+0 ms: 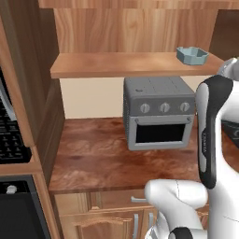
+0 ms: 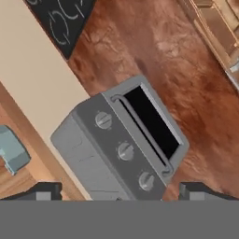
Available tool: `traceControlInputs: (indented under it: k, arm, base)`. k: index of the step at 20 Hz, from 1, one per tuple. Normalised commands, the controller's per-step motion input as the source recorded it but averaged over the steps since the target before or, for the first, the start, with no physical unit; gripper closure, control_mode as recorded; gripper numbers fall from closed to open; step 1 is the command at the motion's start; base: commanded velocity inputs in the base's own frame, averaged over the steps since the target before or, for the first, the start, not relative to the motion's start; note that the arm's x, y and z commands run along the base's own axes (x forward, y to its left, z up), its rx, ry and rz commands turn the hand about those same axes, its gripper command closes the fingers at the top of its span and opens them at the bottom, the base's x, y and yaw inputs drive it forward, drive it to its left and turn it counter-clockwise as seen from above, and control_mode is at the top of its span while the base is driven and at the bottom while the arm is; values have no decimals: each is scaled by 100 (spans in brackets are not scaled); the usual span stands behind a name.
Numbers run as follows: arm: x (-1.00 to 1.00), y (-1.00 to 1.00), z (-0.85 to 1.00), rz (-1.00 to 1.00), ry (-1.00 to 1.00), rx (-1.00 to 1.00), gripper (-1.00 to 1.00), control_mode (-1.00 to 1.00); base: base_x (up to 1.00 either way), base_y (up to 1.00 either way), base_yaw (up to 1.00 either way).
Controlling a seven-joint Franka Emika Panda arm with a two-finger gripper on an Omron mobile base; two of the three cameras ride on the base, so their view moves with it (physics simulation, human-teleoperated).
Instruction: Retrieve the tupperware and aluminum foil from the cabinet and place them on the dining counter near the plate with mushroom and sweet potato to prepare for storing leftovers.
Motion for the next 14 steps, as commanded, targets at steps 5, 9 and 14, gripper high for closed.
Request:
traceControlInputs:
  k: [5, 9, 14]
  arm:
    - [22, -10, -9, -21, -20, 23, -100, -100]
    - [18, -5, -1, -25, -24, 51, -100, -100]
    - [30, -1, 60, -19, -2, 25, -100, -100]
  base:
    - [0, 0, 0]
    - [0, 0, 0]
    - [0, 0, 0]
